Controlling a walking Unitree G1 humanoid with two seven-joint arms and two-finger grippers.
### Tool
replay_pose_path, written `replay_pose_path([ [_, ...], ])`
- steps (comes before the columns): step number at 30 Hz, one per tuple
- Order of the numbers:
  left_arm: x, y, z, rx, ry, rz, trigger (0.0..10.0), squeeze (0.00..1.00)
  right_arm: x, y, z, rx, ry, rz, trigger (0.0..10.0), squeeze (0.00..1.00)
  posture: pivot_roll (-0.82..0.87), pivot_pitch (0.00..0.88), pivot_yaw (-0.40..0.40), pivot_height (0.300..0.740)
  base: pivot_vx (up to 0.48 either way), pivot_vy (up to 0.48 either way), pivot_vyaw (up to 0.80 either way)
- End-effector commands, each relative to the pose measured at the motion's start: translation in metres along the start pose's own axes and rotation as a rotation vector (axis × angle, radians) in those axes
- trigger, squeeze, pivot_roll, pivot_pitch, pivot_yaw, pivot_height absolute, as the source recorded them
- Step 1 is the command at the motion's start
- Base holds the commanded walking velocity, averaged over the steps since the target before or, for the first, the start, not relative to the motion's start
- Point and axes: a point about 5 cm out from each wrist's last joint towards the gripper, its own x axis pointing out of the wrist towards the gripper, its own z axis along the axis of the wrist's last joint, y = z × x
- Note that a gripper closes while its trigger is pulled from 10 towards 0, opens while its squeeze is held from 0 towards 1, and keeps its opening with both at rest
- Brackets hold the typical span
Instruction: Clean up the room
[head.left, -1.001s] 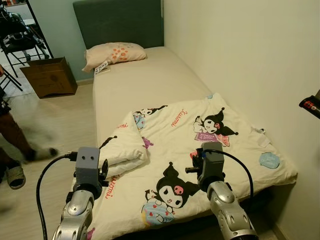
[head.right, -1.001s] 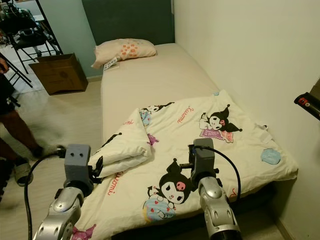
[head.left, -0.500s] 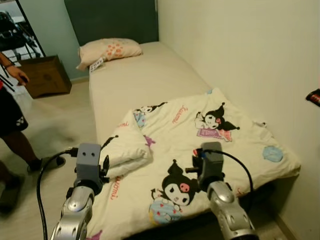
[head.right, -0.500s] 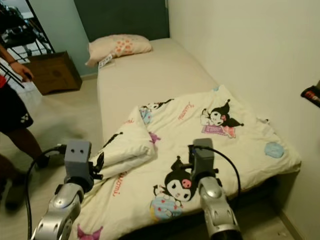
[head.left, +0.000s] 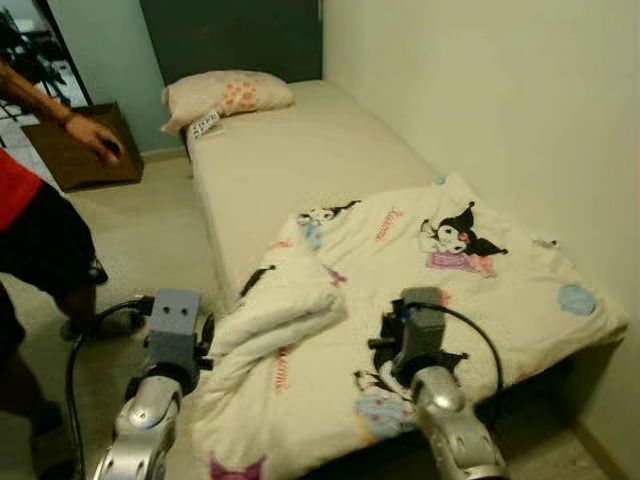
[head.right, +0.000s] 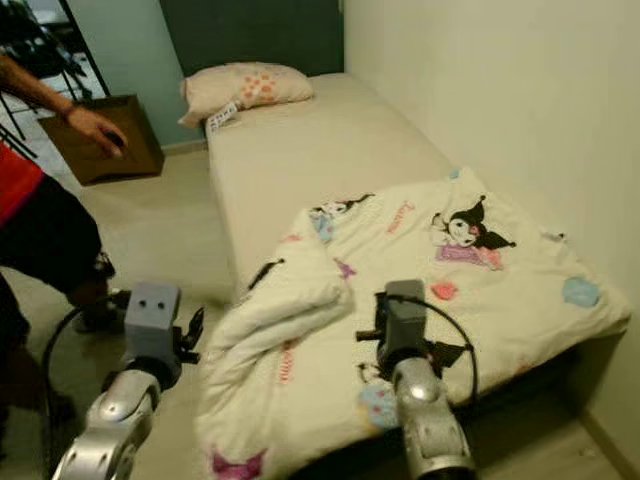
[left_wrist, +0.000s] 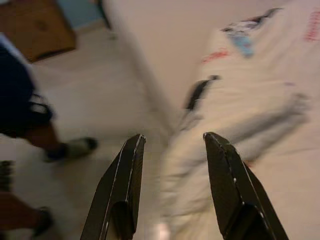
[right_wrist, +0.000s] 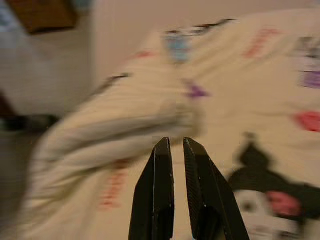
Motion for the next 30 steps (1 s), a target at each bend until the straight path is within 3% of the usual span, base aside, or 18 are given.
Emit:
replay_pose_path([
  [1, -0.0019, 0.0009, -0.0041, 0.016, 0.023, -0.005, 10.0, 0.0, -0.0009, -0.0038, -0.0029, 0.001, 0.011, -0.013, 10.0, 0.0, -0.04, 0.069, 0.057, 0.74, 0.0, 0.48, 0.0],
  [18, -0.0011, 0.0061, -0.0013, 0.015, 0.023, 0.005, 10.0, 0.0, 0.0009, -0.0033, -0.0023, 0.007, 0.012, -0.015, 10.0, 0.0, -0.03, 0.074, 0.058, 0.74, 0.0, 0.48, 0.0],
  [22, -0.0018, 0.006, -0.001, -0.006, 0.035, -0.01, 10.0, 0.0, 0.0014, -0.0012, -0.0024, 0.01, 0.01, -0.012, 10.0, 0.0, -0.03, 0.069, 0.06, 0.74, 0.0, -0.067, 0.0],
  [30, -0.0021, 0.0041, -0.0012, 0.025, 0.048, -0.007, 10.0, 0.0, 0.0035, -0.002, -0.0013, 0.012, 0.008, -0.01, 10.0, 0.0, -0.02, 0.066, 0.054, 0.74, 0.0, -0.48, 0.0],
])
